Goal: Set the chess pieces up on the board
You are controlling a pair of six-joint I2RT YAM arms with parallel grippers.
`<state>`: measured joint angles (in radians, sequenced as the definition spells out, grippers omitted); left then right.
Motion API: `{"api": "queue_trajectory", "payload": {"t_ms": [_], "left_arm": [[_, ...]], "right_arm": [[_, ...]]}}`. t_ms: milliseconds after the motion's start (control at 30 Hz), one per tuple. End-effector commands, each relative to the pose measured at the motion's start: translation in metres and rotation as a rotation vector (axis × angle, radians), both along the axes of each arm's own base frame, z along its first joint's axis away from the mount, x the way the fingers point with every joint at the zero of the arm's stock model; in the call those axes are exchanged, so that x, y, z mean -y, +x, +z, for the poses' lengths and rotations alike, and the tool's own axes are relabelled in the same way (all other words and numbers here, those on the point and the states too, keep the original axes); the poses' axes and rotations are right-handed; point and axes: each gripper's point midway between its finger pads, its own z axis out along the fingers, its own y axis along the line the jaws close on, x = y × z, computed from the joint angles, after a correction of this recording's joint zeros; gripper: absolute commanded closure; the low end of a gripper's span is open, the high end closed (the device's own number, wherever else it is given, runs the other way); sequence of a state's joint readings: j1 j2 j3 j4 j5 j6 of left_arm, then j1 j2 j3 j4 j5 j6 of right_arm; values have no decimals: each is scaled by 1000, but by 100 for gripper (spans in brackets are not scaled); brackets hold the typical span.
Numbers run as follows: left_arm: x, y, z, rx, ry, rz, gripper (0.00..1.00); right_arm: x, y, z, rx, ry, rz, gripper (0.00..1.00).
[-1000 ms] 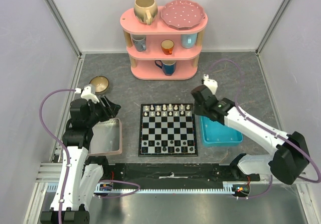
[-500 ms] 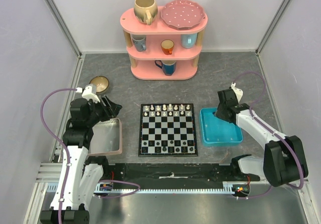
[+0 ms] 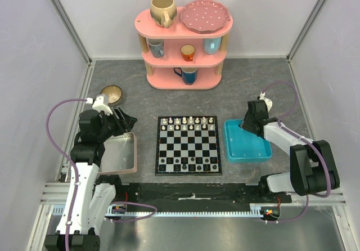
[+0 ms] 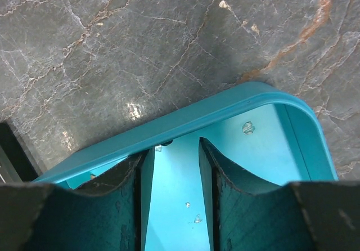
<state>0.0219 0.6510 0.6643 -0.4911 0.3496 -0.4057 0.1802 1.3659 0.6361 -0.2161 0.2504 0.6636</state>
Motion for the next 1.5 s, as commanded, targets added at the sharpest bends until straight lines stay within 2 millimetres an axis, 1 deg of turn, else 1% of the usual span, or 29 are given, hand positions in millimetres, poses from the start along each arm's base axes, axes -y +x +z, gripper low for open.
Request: {"api": "queue_trajectory", "payload": {"t_ms": [0, 333, 433, 533, 700, 833, 867, 933, 1000, 1033, 1100, 1133, 1200, 1233, 1300, 1333, 1400, 1433, 1467], "left_arm": [[4, 3, 6, 48, 16, -45, 39], [4, 4, 4, 42, 17, -44, 39], [4, 4, 5, 44, 16, -46, 39], [4, 4, 5, 44, 16, -46, 39], [4, 4, 4, 42, 15, -47, 39], [4, 4, 5, 46, 16, -46, 39], [5, 4, 6, 47, 15, -48, 39], [5, 4, 5, 47, 15, -48, 39], [5, 4, 5, 46, 13, -51, 39], [5, 4, 6, 50, 13, -53, 39], [6, 4, 6, 47, 12, -54, 39], [6, 4, 6, 49, 11, -57, 39], [8, 3, 6, 53, 7, -67, 39], [8, 3, 6, 53, 5, -71, 39], [10, 3, 7, 57, 2, -85, 39], [11, 3, 7, 57, 0, -89, 39], [16, 2, 10, 70, -13, -121, 39], [19, 2, 11, 72, -21, -138, 40], [25, 1, 16, 94, -38, -176, 40]], "right_arm": [[0, 15, 2, 75, 18, 12, 56], [0, 14, -12, 74, 37, 15, 62], [0, 12, -17, 67, 39, 15, 67], [1, 9, -21, 56, 42, 10, 74], [0, 8, -19, 62, 45, 10, 82], [-1, 7, -14, 73, 58, 6, 89], [-1, 4, -15, 64, 59, 4, 90], [-1, 2, -9, 74, 67, -2, 91], [0, -4, -7, 60, 68, -9, 92], [0, -4, -1, 73, 73, -10, 92], [1, -11, 1, 59, 74, -14, 92], [1, -12, 7, 72, 78, -14, 93], [1, -19, 10, 60, 78, -15, 93], [1, -20, 16, 75, 82, -12, 93], [1, -26, 20, 66, 84, -11, 93], [0, -27, 26, 84, 93, -3, 93], [-2, -32, 28, 73, 102, 5, 94], [-3, -32, 34, 88, 111, 10, 94], [-6, -36, 36, 80, 121, 22, 95]]}}
